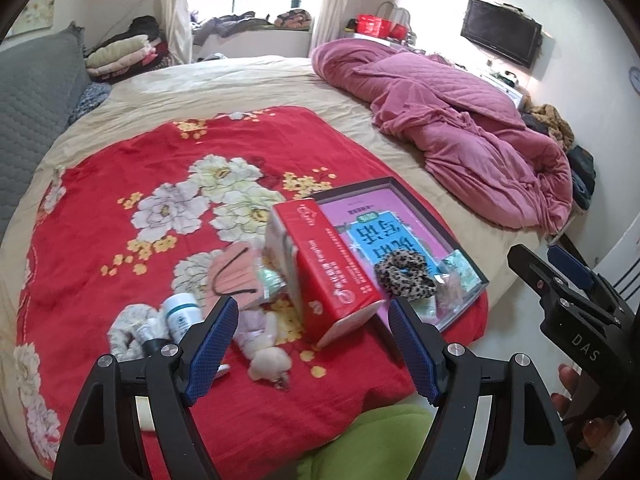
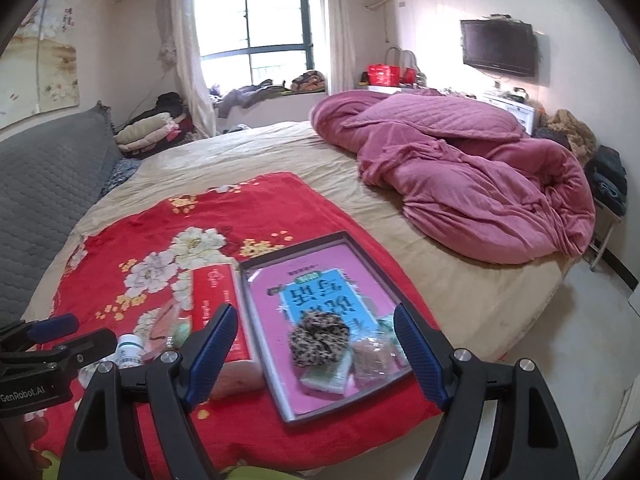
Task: Organize soft objects
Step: 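Move both open tools back over the pile of items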
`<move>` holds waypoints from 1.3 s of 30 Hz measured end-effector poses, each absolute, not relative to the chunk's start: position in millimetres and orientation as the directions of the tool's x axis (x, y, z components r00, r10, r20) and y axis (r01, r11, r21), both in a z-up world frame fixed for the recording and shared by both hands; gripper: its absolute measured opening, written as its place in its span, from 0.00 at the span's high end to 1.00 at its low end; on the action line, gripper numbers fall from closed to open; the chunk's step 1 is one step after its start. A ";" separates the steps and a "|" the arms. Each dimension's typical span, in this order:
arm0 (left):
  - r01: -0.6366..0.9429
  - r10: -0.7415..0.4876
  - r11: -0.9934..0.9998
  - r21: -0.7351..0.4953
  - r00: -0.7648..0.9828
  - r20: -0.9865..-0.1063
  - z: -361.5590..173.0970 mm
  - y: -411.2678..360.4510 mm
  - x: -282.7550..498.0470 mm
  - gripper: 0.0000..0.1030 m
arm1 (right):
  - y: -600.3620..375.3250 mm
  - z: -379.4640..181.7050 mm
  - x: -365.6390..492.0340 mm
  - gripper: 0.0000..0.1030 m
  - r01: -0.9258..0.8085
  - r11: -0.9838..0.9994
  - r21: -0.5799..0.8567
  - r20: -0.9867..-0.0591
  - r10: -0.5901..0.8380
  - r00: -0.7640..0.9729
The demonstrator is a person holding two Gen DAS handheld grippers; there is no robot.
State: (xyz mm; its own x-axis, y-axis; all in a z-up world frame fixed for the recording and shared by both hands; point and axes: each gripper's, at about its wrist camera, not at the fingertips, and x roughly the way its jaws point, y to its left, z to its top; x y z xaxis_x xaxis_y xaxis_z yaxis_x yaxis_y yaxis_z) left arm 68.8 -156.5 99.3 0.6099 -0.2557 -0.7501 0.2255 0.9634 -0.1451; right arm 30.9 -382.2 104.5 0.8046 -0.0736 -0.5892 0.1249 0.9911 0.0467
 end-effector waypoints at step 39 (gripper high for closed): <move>-0.137 -0.056 0.975 -0.177 0.616 -0.786 75.3 57.7 26.3 0.24 | -232.1 102.5 39.7 0.22 -0.147 0.989 -0.015 -0.634 0.105 0.766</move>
State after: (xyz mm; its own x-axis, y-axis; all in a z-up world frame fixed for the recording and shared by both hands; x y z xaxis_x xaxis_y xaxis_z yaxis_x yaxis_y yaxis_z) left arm 26.3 57.7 75.3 0.6156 -0.0562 -0.7860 -0.1368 0.9747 -0.1768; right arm 39.7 -232.1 102.5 0.7661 0.1048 -0.6342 -0.1475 0.9890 -0.0146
